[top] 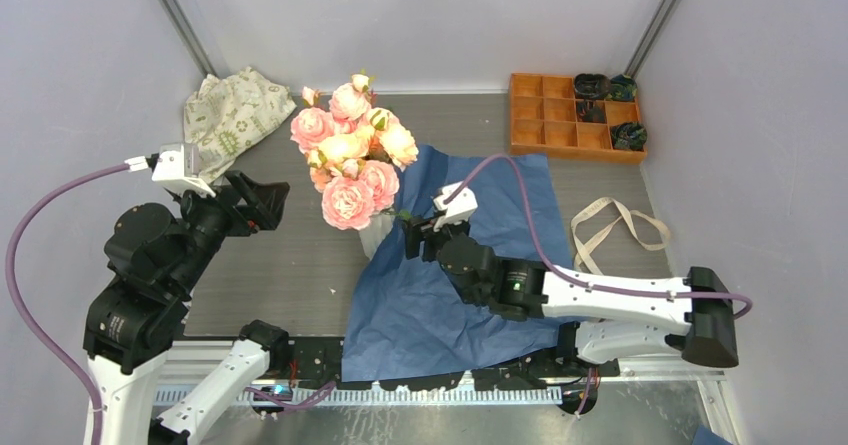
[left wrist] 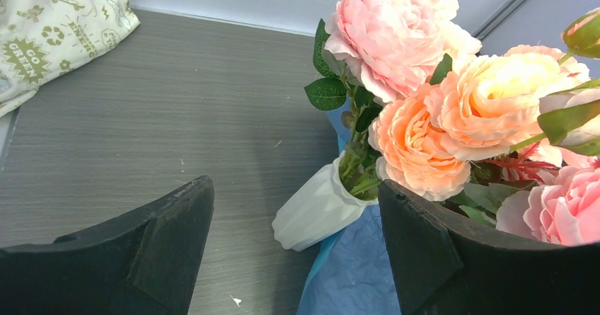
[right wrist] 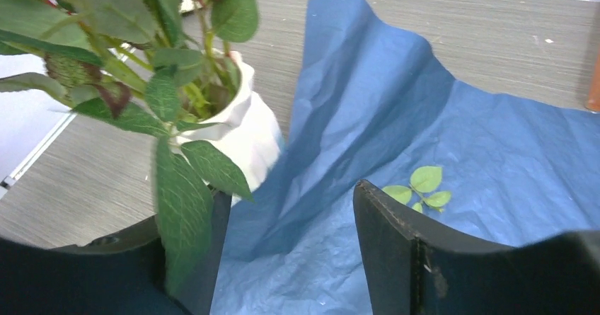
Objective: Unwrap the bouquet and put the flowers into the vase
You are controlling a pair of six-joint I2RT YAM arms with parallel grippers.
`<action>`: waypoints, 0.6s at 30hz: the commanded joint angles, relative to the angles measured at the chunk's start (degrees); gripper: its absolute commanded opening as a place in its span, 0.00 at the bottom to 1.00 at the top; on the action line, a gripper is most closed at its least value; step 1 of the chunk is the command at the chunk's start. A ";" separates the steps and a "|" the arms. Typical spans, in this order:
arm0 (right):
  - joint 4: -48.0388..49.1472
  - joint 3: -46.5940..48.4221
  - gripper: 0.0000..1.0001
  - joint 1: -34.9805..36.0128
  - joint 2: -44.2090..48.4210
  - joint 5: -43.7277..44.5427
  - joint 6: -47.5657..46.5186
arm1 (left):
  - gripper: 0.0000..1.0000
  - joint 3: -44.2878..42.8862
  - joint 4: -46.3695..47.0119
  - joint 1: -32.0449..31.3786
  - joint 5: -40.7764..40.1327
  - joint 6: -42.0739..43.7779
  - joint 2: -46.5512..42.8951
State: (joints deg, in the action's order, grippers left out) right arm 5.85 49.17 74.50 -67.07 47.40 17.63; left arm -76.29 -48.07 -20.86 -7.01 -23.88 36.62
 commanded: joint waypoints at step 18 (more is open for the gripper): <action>-45.65 14.88 1.00 -1.34 11.38 36.10 24.77 | 0.87 -1.54 -1.29 0.24 -5.91 -1.66 -0.88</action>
State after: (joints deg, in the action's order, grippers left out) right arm -24.08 55.92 74.30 -53.89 73.23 31.94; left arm -76.34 -49.87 -20.86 -11.35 -24.43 35.68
